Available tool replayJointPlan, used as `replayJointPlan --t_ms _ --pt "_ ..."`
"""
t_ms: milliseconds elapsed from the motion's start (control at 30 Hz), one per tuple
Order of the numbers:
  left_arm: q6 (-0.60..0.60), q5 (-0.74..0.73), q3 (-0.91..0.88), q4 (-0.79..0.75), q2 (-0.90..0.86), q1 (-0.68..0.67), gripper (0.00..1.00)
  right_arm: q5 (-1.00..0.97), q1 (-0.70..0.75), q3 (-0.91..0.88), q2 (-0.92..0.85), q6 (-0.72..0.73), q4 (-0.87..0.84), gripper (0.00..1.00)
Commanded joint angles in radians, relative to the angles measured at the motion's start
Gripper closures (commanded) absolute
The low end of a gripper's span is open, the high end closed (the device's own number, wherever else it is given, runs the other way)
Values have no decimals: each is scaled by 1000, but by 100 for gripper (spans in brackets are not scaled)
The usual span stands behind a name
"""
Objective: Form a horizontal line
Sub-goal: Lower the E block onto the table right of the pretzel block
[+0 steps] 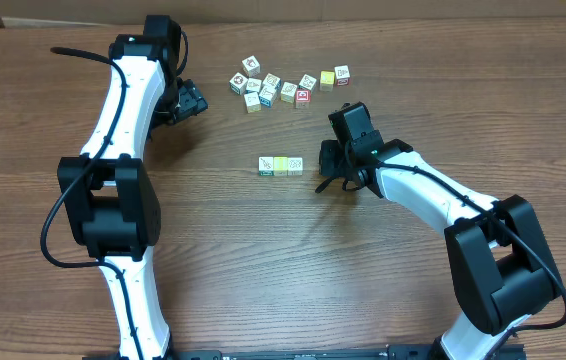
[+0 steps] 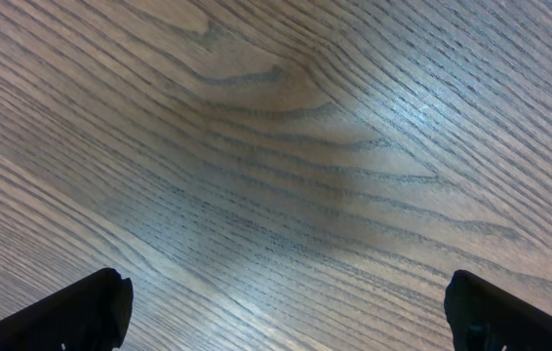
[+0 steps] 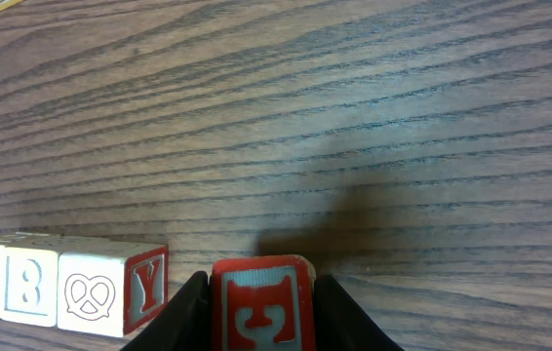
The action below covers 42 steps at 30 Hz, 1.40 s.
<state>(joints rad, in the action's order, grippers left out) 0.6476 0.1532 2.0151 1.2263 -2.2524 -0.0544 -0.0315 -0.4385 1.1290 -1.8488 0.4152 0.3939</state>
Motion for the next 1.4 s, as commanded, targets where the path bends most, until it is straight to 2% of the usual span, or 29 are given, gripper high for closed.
replayJointPlan --t_ms 0,1367 --pt "-9 4 18 -1 -10 -3 0 -12 0 -10 6 3 -5 71" --pt "-9 4 18 -1 -10 -3 0 -12 0 -11 6 3 -3 71"
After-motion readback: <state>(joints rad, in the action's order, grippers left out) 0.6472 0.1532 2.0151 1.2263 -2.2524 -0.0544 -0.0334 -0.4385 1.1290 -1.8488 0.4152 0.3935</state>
